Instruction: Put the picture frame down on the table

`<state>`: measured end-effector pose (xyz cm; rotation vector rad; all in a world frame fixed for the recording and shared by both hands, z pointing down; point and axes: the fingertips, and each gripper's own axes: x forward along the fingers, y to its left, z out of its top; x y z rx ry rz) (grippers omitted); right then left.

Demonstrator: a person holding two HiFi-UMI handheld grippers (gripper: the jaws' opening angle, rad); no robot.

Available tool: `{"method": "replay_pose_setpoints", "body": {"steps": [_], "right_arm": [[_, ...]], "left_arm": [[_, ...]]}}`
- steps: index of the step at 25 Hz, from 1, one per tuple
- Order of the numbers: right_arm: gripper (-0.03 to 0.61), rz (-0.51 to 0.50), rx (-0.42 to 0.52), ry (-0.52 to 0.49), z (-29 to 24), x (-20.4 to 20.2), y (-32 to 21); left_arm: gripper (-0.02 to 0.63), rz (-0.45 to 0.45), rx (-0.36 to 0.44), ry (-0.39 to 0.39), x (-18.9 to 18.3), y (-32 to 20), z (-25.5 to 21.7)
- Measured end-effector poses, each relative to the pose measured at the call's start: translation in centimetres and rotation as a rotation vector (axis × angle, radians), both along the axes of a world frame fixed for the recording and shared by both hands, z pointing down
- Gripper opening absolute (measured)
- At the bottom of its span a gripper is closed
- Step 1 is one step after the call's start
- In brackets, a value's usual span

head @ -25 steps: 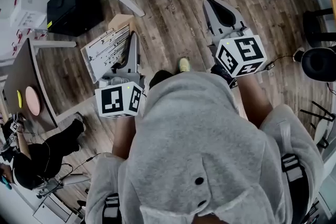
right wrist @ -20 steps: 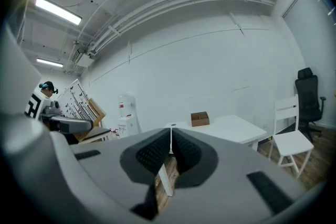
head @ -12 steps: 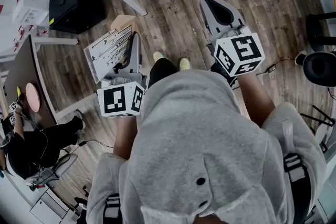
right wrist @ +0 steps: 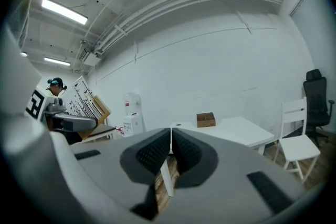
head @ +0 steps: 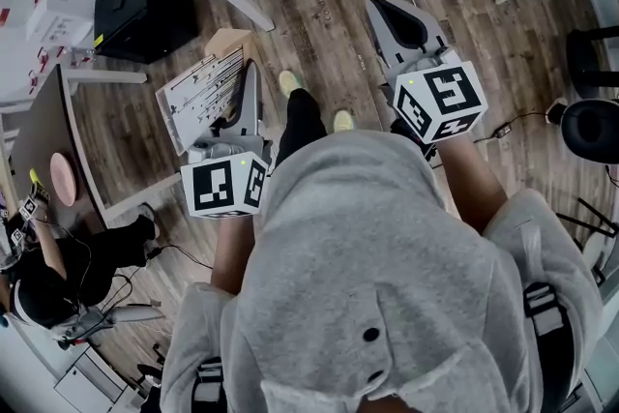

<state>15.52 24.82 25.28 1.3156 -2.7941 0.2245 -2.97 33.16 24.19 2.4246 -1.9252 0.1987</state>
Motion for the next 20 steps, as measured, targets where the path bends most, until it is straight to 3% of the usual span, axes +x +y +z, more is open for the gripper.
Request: {"method": "replay_pose_setpoints", "body": {"steps": [20], "right_arm": [[0.029,0.005,-0.016,0.004,0.3,-2.3,-4.0]], "left_arm": [[0.196,0.024,-0.01,0.012,-1.8,-4.7,0.1]]}}
